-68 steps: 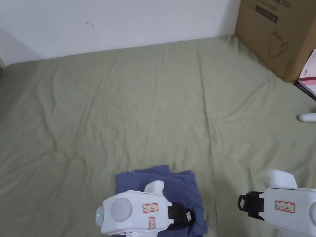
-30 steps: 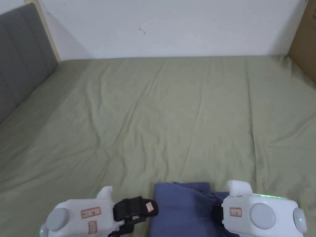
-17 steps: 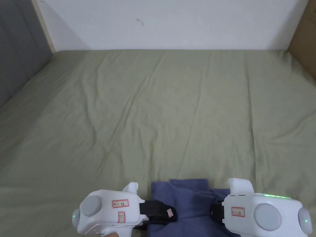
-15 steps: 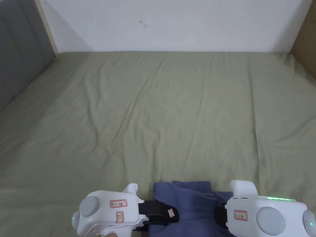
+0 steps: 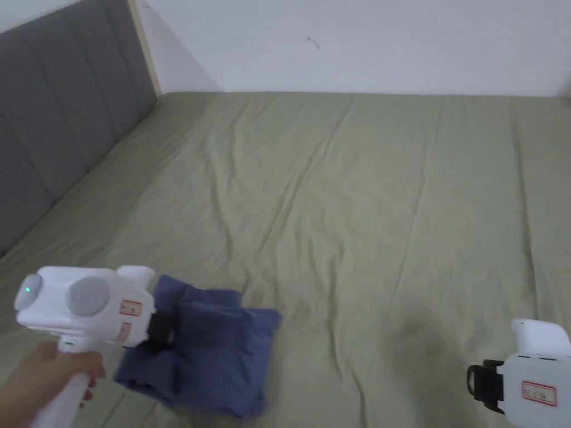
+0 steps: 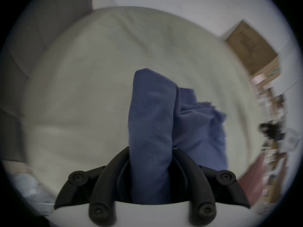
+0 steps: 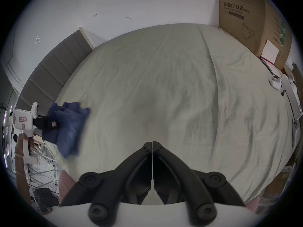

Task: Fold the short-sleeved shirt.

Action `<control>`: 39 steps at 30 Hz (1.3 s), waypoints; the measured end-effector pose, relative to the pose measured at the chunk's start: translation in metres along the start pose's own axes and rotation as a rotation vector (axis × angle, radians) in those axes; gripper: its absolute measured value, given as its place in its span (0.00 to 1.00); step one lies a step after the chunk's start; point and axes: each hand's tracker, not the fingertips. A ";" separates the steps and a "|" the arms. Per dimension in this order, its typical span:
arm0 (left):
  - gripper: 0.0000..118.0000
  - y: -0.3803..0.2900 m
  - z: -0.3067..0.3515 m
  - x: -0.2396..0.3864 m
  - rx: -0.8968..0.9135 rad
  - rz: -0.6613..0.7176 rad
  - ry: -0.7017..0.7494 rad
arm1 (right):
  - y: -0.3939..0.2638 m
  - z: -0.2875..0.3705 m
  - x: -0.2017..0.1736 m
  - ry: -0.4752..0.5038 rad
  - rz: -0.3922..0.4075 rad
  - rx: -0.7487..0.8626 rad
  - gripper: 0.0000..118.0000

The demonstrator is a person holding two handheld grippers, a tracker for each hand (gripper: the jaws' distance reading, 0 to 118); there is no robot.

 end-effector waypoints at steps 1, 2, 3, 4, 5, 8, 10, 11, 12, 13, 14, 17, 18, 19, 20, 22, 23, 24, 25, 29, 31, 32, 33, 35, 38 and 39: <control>0.21 0.003 -0.001 -0.015 -0.017 -0.016 0.110 | -0.001 -0.001 0.001 -0.001 -0.005 -0.002 0.00; 0.21 0.007 -0.004 -0.027 -0.025 -0.025 0.192 | -0.001 -0.002 0.002 -0.004 -0.008 -0.003 0.00; 0.21 0.008 -0.017 -0.056 -0.034 -0.027 0.261 | -0.001 -0.003 0.003 -0.006 -0.010 -0.007 0.00; 0.21 0.006 -0.023 -0.071 -0.041 -0.022 0.320 | -0.001 -0.005 0.003 -0.009 -0.010 -0.012 0.00; 0.21 0.002 -0.028 -0.080 -0.043 -0.027 0.373 | -0.002 -0.004 0.001 -0.014 -0.011 -0.016 0.00; 0.31 0.005 -0.030 -0.080 -0.077 -0.082 0.538 | -0.003 -0.009 0.000 -0.024 -0.019 -0.034 0.00; 0.68 0.001 -0.030 -0.073 -0.060 -0.154 0.584 | -0.004 -0.009 -0.002 -0.020 -0.020 -0.043 0.00; 0.79 -0.001 -0.023 -0.073 -0.040 -0.138 0.563 | -0.005 -0.009 -0.004 -0.021 -0.021 -0.043 0.00; 0.85 -0.001 -0.017 -0.072 -0.025 -0.087 0.531 | -0.006 -0.009 -0.005 -0.021 -0.021 -0.043 0.00; 0.85 0.002 -0.012 -0.070 -0.031 -0.010 0.516 | -0.005 -0.009 -0.004 -0.018 -0.021 -0.046 0.00; 0.84 0.003 -0.008 -0.067 -0.052 0.066 0.529 | -0.005 -0.009 -0.004 -0.017 -0.022 -0.048 0.00; 0.75 0.007 0.014 -0.065 0.064 0.146 0.465 | -0.007 -0.005 -0.003 -0.014 -0.029 -0.041 0.00; 0.56 0.006 0.024 -0.055 0.082 0.146 0.397 | -0.007 -0.003 -0.002 -0.007 -0.036 -0.032 0.00; 0.15 0.006 0.030 -0.050 0.099 0.141 0.324 | -0.008 0.001 -0.001 0.005 -0.039 -0.025 0.00; 0.00 0.003 0.037 -0.040 0.124 0.146 0.278 | -0.008 0.004 0.000 0.010 -0.040 -0.020 0.00; 0.00 -0.005 0.057 -0.014 0.209 0.172 0.235 | -0.009 0.011 0.001 0.007 -0.037 -0.004 0.00; 0.00 -0.007 0.061 -0.003 0.231 0.163 0.225 | -0.009 0.014 0.001 0.006 -0.034 0.005 0.00; 0.00 -0.010 0.069 0.010 0.248 0.159 0.206 | -0.010 0.020 0.000 0.008 -0.035 0.016 0.00; 0.00 -0.015 0.079 0.023 0.269 0.161 0.174 | -0.010 0.026 0.000 0.016 -0.036 0.033 0.00; 0.00 -0.031 0.108 0.069 0.398 0.154 0.075 | -0.009 0.052 0.000 0.011 -0.026 0.123 0.00; 0.00 -0.041 0.128 0.102 0.446 0.101 0.064 | -0.009 0.067 -0.005 -0.073 0.032 0.184 0.00; 0.00 -0.045 0.136 0.113 0.477 0.087 0.064 | -0.010 0.075 -0.008 -0.111 0.037 0.207 0.00; 0.00 -0.051 0.145 0.126 0.515 0.081 0.062 | -0.011 0.081 -0.009 -0.136 0.041 0.246 0.00; 0.00 -0.063 0.162 0.156 0.581 0.032 0.063 | -0.012 0.097 -0.010 -0.117 0.043 0.282 0.00; 0.00 -0.078 0.181 0.189 0.687 -0.015 0.089 | -0.013 0.122 -0.018 -0.176 0.100 0.390 0.00; 0.00 -0.084 0.189 0.202 0.726 -0.014 0.100 | -0.013 0.133 -0.021 -0.189 0.106 0.449 0.00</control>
